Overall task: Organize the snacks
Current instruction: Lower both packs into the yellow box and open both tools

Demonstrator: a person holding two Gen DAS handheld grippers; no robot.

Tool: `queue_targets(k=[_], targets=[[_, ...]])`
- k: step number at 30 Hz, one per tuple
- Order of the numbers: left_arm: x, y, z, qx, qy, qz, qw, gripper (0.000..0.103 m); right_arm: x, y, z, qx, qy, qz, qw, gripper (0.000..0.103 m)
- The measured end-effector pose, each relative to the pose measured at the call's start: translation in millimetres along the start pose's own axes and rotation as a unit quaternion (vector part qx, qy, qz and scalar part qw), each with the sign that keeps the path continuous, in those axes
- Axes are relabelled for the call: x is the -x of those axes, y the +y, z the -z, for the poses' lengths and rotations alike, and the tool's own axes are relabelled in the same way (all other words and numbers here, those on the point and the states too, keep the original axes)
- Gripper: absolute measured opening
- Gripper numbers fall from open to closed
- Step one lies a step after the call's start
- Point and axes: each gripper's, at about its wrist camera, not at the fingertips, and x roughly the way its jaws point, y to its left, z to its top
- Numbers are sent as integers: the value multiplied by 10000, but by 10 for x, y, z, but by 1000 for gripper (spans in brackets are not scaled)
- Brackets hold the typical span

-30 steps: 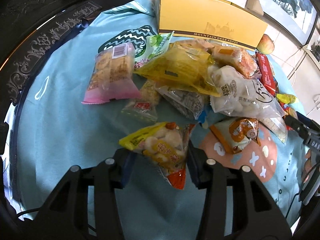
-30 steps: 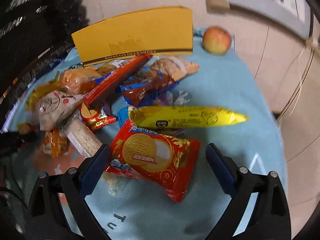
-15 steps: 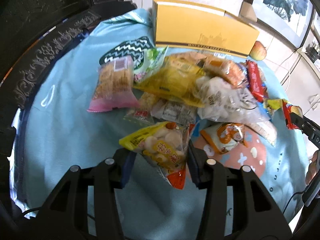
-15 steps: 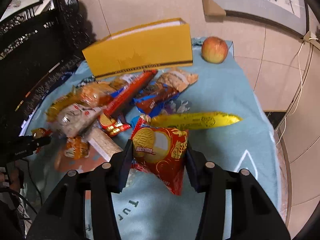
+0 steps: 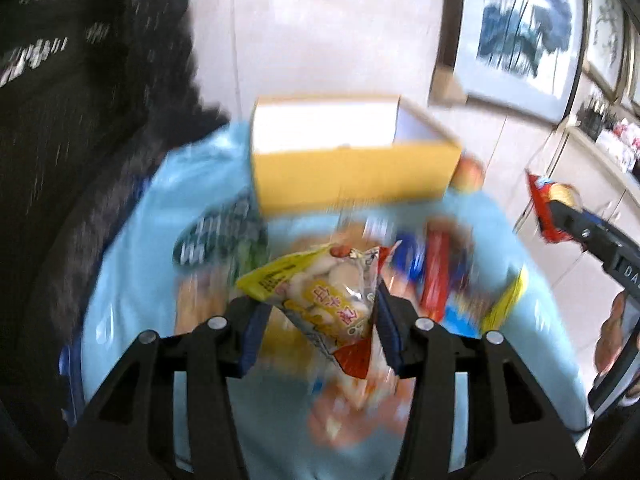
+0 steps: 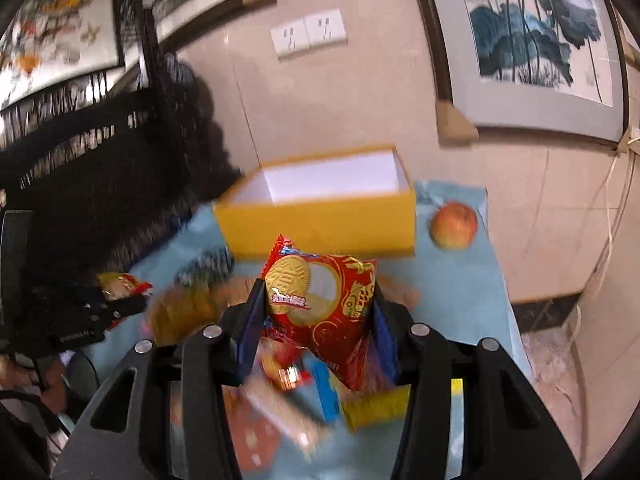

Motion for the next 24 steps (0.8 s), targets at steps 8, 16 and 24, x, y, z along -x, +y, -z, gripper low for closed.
queue_targets(k=[8,16,24], targets=[[-759,18,-894,445,175,128,9988,49,-768,-277,-612,-719,-485,143,9961,49],[-1647,49,-1467,256,304,-191,9990,49,-1780,-305,-832,-241,-27,333,9991,49],[-2198,-3,-1573,282,539,-32,9981,50,-2329,-277,-757,336,152,735,9966,51]])
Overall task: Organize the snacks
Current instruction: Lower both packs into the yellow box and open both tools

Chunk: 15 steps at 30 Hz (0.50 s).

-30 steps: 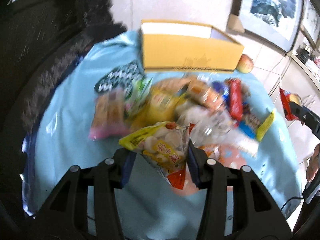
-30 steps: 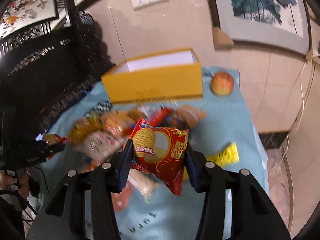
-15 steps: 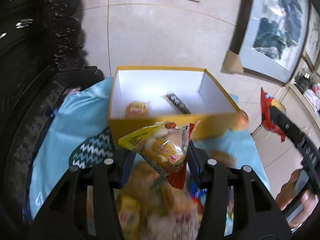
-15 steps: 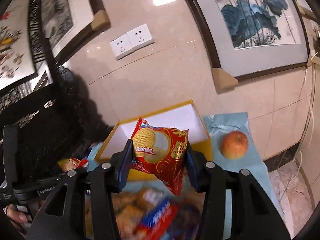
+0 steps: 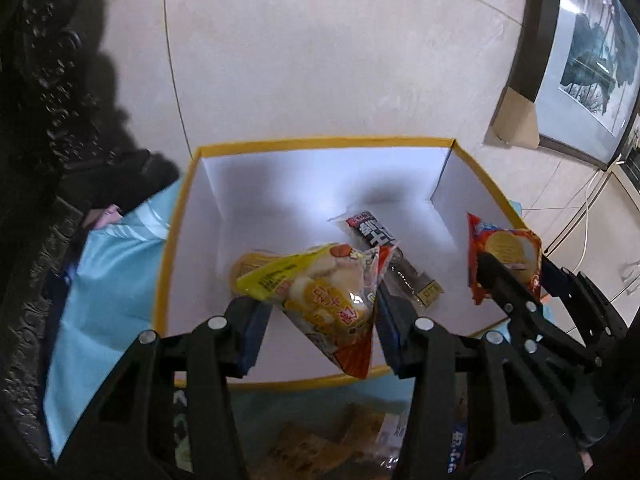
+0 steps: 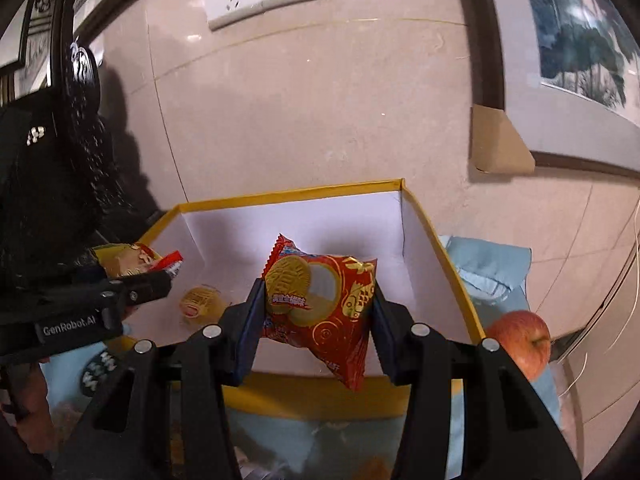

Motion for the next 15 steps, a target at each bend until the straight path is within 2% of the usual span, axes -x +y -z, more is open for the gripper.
queue_targets(k=[2,4,7,15], targets=[[-58,-8,30,15,40,-33,10000,63,-59,67,5,177,6,81,9998,55],[-62,18,42,65,46,-322,9995,78,-53,101,12,307,-35,305,9991,61],[54,71,49,52,-54,-404,9992,91,36,31,5,95,-8,157,9998,66],[606,-26,209,-241,-292,-527,9979,92,523,-5,30,-93,-27,49,9999,66]])
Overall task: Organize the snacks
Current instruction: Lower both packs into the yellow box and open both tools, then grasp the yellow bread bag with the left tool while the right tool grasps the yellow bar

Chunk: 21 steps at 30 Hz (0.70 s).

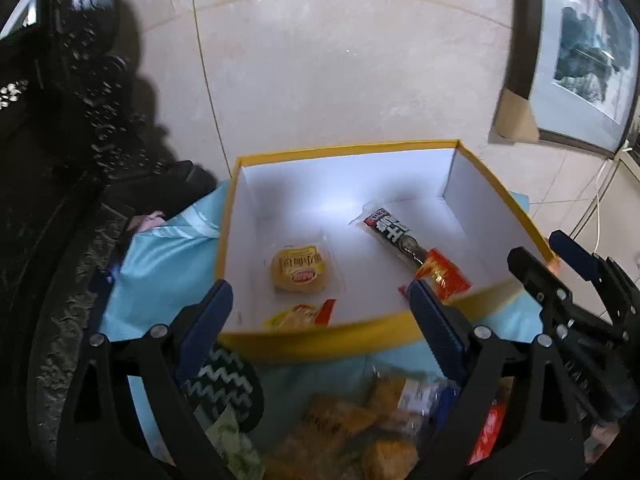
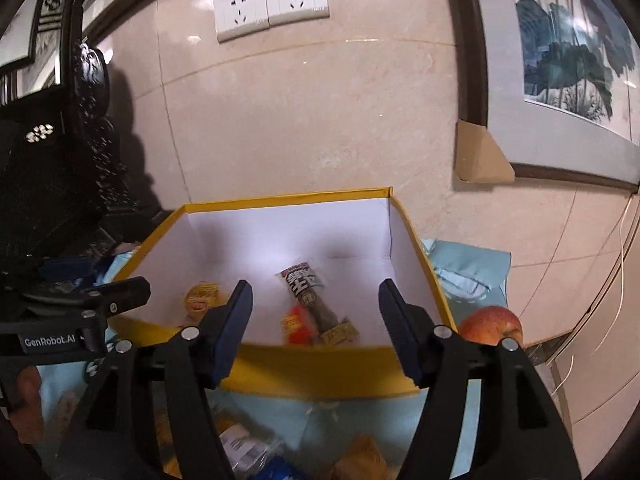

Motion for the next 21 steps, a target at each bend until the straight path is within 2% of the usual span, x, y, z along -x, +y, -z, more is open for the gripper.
queue_targets(k=[10,14,21], targets=[[725,-35,524,-187,-99,-65,9998,93,732,-144,372,-401,148,-211,9989,68],[927,-10,832,-195,-112,-42,9997,95,1091,-236,654,-659,96,-310,9973,91],[847,50,1337,-169,221,-61,9996,96,1422,-224,1118,-870,132,-563,9945,94]])
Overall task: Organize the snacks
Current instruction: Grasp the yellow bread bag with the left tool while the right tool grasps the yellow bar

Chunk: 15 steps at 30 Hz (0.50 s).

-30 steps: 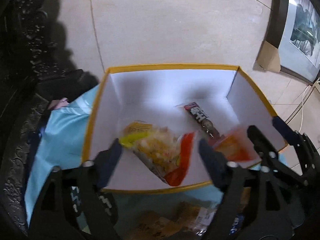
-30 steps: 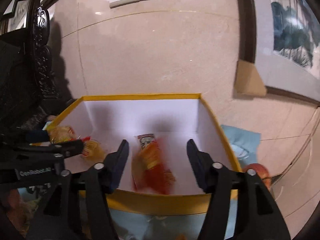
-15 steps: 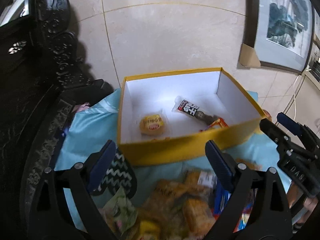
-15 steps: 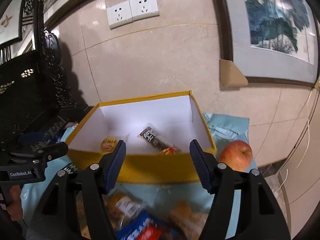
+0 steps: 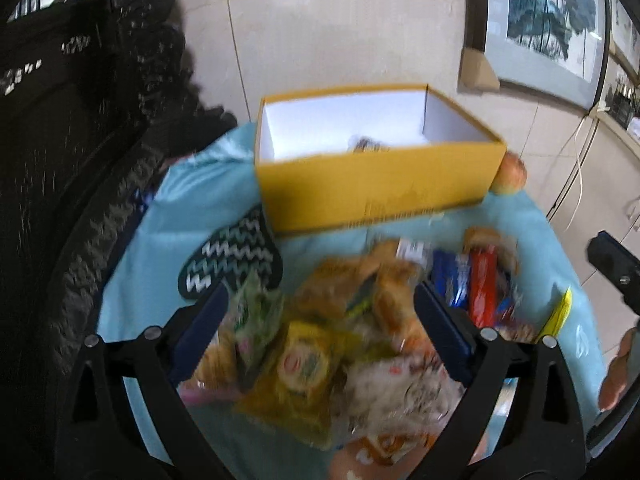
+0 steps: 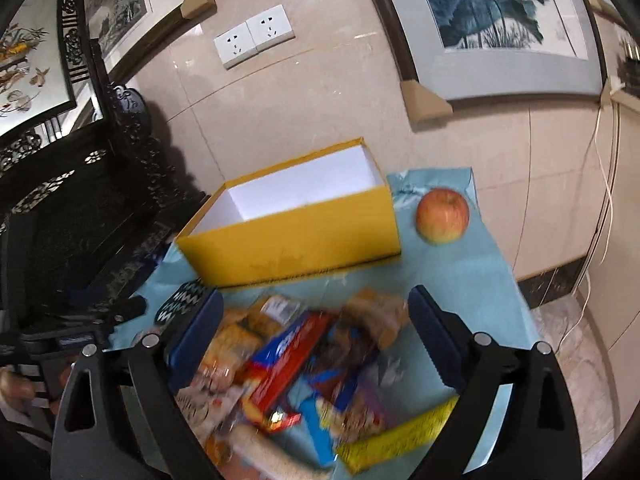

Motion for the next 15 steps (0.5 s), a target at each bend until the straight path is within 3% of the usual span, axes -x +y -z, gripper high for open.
queue_targets(k=[4,9,14,15], targets=[[-128,84,237,61,213,-69,9997,95,18,50,262,266,202,107,9994,94],[-381,223,496,259,596,-93,9978,95,-63,-45,468,75,385,51,9992,99],[-482,232,572,333,633,-64,9974,94,-173,-178,563,-131,502,-53,9986,99],[-488,236,577,369,622,-30,9974,90,-183,-200,570,-160,519,-65,9985,99]])
